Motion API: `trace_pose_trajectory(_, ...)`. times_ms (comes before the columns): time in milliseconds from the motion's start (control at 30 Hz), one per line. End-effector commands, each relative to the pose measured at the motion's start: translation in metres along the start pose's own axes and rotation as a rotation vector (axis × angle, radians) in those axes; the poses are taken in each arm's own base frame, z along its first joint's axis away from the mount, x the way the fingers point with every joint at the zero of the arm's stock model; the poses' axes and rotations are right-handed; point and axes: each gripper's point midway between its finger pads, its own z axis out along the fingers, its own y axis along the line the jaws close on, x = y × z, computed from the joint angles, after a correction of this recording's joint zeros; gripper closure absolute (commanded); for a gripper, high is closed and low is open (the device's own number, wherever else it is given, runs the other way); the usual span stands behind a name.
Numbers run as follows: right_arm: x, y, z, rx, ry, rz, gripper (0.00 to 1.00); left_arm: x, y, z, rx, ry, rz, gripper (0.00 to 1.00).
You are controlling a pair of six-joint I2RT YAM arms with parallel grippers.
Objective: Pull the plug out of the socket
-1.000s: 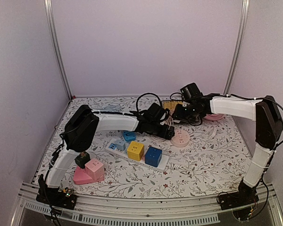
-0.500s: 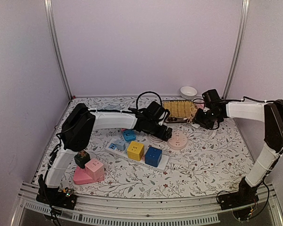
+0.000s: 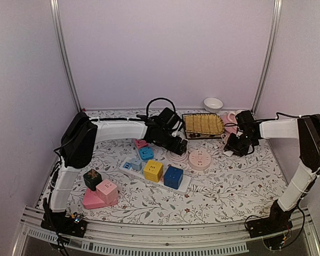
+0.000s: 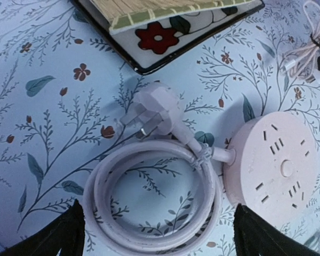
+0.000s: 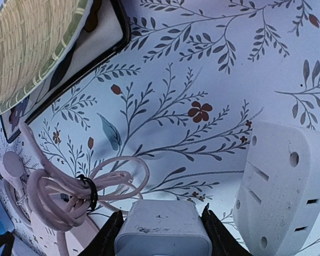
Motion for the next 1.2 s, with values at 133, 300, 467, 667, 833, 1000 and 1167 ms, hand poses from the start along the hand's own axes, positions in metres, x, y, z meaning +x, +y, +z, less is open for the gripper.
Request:
trace_pose_trajectory(133, -0.003, 0.002, -0.015, -0.015, -0.012, -0.060, 0.38, -0.025, 0.049, -0.045, -0.073, -0.062, -0.106, 0.03)
trace_pose_trajectory(300, -0.010, 0.005, -0.028, -0.001, -0.032, -0.091, 0.26, -0.022, 0.068, -0.059, -0.097, -0.073, -0.168, 0.03)
trace_pose_trajectory(467, -0.014, 0.016, -0.040, 0.011, -0.050, -0.139, 0.21, -0.015, 0.090, -0.074, -0.145, -0.076, -0.234, 0.03)
trace_pose_trajectory(667, -0.013, 0.055, -0.051, -0.029, -0.076, -0.251, 0.19, 0.001, 0.115, -0.089, -0.251, -0.065, -0.350, 0.03)
trace_pose_trajectory(833, -0.005, 0.112, -0.051, -0.207, -0.078, -0.365, 0.19, 0.018, 0.133, -0.095, -0.302, -0.048, -0.474, 0.03)
trace_pose_trajectory(1000, 0.003, 0.157, -0.050, -0.373, -0.050, -0.426, 0.20, 0.035, 0.152, -0.114, -0.314, -0.036, -0.595, 0.03)
trace_pose_trajectory(1167, 0.024, 0.179, -0.046, -0.468, 0.016, -0.485, 0.21, 0.044, 0.158, -0.110, -0.256, -0.022, -0.684, 0.03)
